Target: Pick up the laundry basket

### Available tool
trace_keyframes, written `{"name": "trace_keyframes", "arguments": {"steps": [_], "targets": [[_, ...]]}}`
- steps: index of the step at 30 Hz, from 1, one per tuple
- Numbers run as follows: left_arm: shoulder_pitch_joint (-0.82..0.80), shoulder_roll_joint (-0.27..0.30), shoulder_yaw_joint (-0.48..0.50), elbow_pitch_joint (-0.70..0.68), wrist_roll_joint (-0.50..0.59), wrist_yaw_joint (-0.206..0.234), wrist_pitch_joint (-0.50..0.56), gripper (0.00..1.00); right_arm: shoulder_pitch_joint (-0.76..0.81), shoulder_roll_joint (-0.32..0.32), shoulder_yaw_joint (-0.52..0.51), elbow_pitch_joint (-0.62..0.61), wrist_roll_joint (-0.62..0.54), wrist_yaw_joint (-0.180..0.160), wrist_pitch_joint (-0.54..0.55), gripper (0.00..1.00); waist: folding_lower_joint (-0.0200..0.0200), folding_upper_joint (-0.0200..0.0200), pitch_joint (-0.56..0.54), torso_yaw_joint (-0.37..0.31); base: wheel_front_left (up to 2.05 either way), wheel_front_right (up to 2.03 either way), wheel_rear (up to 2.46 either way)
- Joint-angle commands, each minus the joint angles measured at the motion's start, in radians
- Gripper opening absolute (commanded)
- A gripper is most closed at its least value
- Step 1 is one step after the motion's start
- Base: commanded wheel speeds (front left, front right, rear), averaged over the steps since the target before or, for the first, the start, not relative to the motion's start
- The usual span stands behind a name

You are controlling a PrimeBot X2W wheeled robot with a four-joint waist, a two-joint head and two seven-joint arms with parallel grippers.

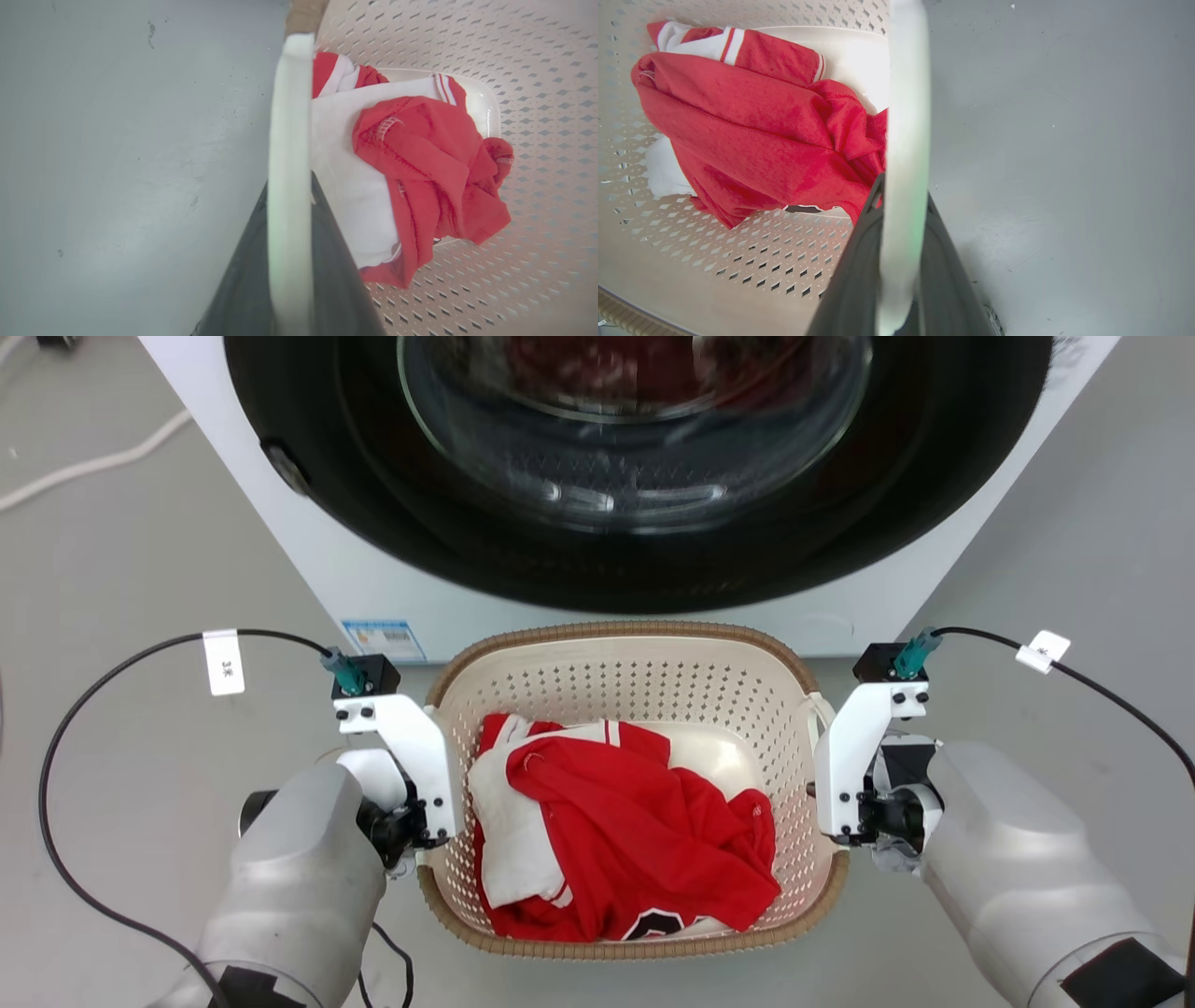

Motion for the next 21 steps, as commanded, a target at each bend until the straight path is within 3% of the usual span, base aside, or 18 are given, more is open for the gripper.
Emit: {"name": "trace_keyframes", "arguments": {"steps": [1,21], "targets": [[0.021,-0.006,-0.011,-0.009,-0.012,-0.002,0.002,0.0,0.023,0.011,0.007,-0.006,0.008,0.012,-0.003,0.0,0.0001,0.0,-0.092,-0.01,0.0,0.0,0.0],[0.133,-0.003,-0.071,-0.001,-0.079,-0.002,0.062,0.0,0.116,0.017,0.01,0.021,0.057,0.012,0.08,0.0,0.0001,0.0,-0.28,-0.009,0.0,0.0,0.0]]}}
